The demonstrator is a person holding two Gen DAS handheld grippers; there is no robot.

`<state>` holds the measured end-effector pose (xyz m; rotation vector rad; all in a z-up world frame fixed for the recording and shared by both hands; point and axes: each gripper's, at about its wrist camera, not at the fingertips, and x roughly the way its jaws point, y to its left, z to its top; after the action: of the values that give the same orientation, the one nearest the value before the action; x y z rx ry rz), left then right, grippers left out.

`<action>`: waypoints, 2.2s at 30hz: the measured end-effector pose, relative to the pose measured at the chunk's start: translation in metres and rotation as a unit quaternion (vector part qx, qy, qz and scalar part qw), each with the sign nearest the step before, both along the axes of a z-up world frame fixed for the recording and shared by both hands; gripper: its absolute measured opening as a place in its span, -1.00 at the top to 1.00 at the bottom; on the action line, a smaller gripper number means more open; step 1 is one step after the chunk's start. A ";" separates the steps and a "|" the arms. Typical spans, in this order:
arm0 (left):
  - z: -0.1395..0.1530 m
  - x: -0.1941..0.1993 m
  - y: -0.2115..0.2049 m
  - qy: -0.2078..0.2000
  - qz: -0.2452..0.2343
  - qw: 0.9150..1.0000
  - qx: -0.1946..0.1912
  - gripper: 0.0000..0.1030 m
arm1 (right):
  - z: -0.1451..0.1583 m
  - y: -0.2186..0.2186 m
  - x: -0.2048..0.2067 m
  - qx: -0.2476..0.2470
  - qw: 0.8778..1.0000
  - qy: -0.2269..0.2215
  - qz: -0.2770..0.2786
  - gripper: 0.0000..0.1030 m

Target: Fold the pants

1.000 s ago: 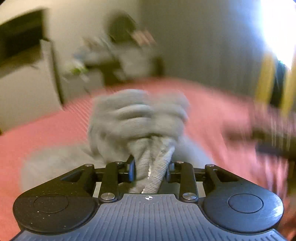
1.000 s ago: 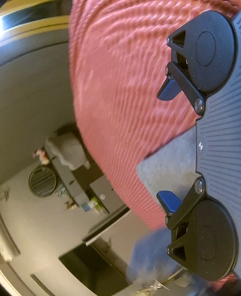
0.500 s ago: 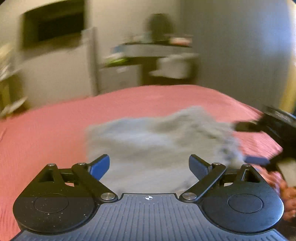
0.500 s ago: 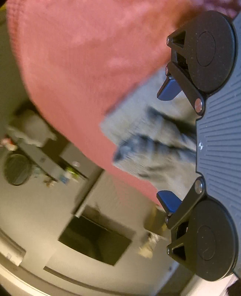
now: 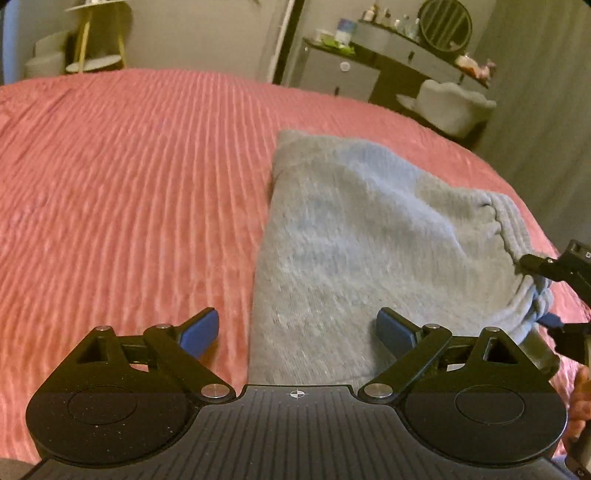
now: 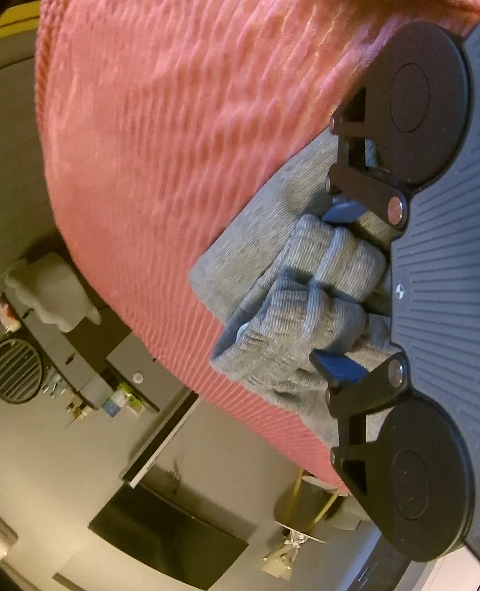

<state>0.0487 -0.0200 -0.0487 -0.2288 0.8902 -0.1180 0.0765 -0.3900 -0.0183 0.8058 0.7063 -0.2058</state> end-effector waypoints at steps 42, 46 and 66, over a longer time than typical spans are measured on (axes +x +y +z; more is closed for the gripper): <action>-0.006 0.169 0.027 0.077 -0.116 0.972 -0.187 -0.03 | -0.013 0.040 -0.036 -0.228 0.969 0.043 0.082 -0.93; -0.006 0.179 0.055 0.068 -0.069 0.968 -0.232 0.24 | -0.016 0.046 -0.038 -0.229 0.969 0.039 0.085 -0.93; 0.032 0.101 -0.003 -0.046 -0.012 0.994 0.098 -0.50 | -0.010 0.045 -0.042 -0.222 0.970 0.043 0.086 -0.93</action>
<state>0.1498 -0.0225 -0.0165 -0.0290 0.8079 -0.0625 0.0343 -0.3450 -0.0280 0.3084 0.7707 -0.2316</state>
